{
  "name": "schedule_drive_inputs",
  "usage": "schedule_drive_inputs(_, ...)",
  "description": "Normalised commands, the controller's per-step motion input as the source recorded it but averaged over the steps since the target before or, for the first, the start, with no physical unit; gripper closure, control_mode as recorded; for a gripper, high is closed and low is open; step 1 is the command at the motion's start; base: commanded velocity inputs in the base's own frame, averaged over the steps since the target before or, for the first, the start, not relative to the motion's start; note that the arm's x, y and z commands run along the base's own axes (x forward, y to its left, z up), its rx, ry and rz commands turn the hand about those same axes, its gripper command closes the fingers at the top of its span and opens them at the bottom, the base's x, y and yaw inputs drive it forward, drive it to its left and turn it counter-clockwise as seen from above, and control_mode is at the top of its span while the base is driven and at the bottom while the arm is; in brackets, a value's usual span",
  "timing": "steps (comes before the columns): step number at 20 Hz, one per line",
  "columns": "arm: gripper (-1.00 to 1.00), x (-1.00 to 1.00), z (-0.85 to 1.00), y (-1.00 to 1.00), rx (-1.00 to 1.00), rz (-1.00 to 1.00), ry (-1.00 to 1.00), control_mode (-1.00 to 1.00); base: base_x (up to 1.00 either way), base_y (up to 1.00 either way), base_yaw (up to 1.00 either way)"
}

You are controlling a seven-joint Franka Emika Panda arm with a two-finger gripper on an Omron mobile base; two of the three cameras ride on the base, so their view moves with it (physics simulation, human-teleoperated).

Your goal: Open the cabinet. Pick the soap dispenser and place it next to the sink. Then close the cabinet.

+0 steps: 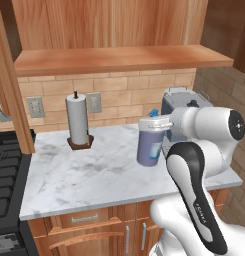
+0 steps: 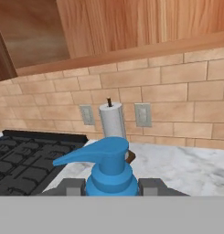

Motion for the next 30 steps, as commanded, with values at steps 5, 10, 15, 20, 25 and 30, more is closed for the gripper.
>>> schedule_drive_inputs(5,1.00,0.00,-0.04,0.01,0.00,0.00,0.01,-1.00,0.00,0.00,0.00)
schedule_drive_inputs(10,1.00,0.00,0.00,0.00,0.00,0.00,0.00,-1.00,0.00,0.00,0.00)
schedule_drive_inputs(15,1.00,0.00,0.00,0.00,0.00,0.00,0.00,-1.00,0.00,0.00,0.00)
schedule_drive_inputs(20,1.00,0.00,0.00,0.00,0.00,0.00,0.00,-1.00,0.00,0.00,0.00)
schedule_drive_inputs(25,1.00,0.00,0.00,0.00,0.00,0.00,0.00,-1.00,0.00,0.00,0.00)
schedule_drive_inputs(30,1.00,0.00,0.00,0.00,0.00,0.00,0.00,-1.00,0.00,0.00,0.00)
